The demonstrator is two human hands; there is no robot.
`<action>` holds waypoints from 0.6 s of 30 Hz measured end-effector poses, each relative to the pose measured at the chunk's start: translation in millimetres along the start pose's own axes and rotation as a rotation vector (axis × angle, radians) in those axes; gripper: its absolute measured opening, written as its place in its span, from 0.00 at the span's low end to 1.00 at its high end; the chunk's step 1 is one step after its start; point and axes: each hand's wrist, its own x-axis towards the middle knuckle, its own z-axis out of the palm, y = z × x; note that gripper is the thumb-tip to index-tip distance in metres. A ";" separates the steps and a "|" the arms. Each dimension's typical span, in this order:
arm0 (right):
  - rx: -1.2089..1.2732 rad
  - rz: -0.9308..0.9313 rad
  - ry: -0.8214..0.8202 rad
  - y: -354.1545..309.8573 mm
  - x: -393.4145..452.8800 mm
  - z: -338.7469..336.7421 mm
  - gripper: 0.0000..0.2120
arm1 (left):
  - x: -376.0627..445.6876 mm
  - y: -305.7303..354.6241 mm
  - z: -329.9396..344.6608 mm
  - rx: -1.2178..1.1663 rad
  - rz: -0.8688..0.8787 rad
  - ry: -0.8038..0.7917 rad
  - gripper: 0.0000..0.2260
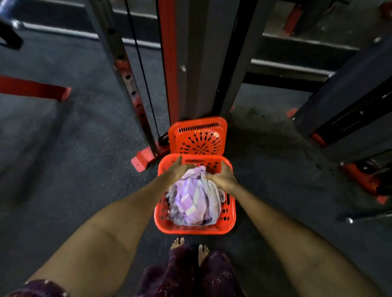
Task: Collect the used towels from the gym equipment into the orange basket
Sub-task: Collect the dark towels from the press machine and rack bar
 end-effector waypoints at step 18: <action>0.310 -0.391 0.211 -160.0 -56.0 -114.9 0.44 | -89.0 176.4 -41.4 -0.122 0.452 0.133 0.32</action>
